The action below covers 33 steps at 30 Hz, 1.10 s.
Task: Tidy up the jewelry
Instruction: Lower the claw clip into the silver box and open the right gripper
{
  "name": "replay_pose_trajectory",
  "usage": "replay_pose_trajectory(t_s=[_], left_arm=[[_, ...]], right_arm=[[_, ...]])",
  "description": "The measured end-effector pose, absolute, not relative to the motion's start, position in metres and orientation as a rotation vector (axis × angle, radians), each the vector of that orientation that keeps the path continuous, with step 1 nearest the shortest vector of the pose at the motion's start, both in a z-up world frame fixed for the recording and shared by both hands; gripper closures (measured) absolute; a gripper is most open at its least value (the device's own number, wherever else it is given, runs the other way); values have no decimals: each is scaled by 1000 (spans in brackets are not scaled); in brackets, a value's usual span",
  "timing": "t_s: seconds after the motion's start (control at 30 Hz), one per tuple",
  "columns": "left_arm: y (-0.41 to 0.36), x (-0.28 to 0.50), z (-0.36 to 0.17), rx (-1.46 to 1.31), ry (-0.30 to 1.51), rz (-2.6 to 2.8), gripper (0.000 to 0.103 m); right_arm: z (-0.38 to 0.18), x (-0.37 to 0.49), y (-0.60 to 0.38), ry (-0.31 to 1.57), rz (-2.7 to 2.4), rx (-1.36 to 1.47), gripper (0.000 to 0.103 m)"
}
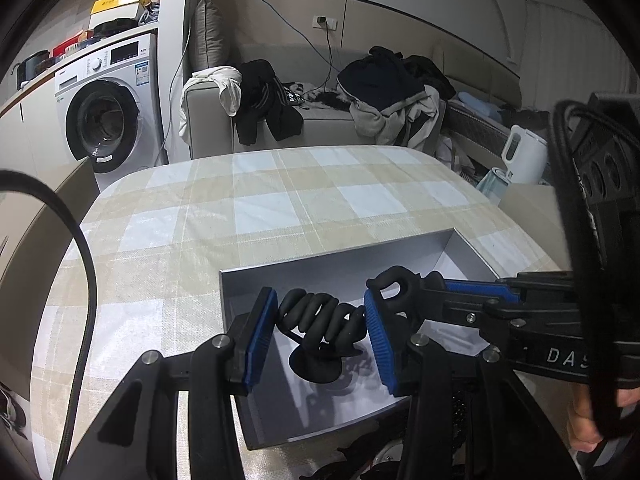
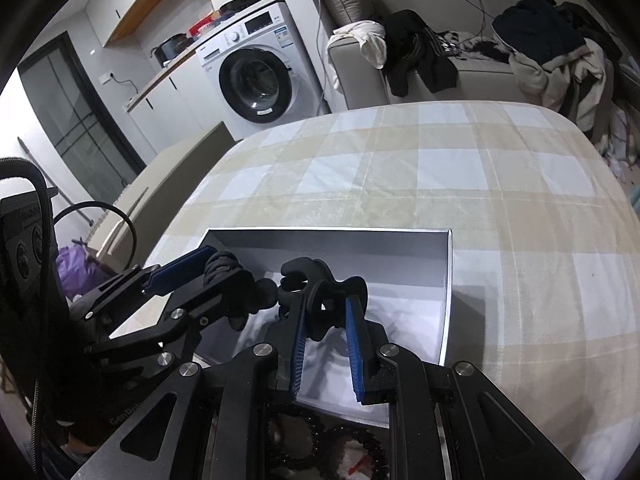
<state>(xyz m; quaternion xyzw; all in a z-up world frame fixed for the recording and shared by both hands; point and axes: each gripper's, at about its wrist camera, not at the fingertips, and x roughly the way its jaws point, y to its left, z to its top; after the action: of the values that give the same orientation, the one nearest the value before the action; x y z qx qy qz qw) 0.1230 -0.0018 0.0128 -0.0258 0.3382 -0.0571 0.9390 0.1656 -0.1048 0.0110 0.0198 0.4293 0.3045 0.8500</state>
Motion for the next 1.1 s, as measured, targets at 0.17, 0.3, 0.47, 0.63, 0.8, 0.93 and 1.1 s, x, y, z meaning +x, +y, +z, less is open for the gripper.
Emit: replay_pose_trajectory(t_s=[0.17,0.3,0.47,0.63,0.8,0.93,1.1], left_arm=[[-4,124,10,-44,704,-118,64],[-5,123,10,-40,711,-122,64],[-6,125,11,-33,713,-124,64],[-5,126,11,-35,717,-130,64],[-4,126,11,-37,720,-134,64],[-4,126,11,-34,720,-134,64],[-6,126,9,-25,722,-133,64]], right_arm=[[10,164,-101,907,628,0,85],[10,164,-98,913,607,-33,85],[10,166,-98,924,599,-44,85],[10,166,-97,927,594,-48,85],[10,167,-98,930,588,-49,85],[10,167,-98,931,586,-49,85],[9,168,-97,933,583,-58,85]])
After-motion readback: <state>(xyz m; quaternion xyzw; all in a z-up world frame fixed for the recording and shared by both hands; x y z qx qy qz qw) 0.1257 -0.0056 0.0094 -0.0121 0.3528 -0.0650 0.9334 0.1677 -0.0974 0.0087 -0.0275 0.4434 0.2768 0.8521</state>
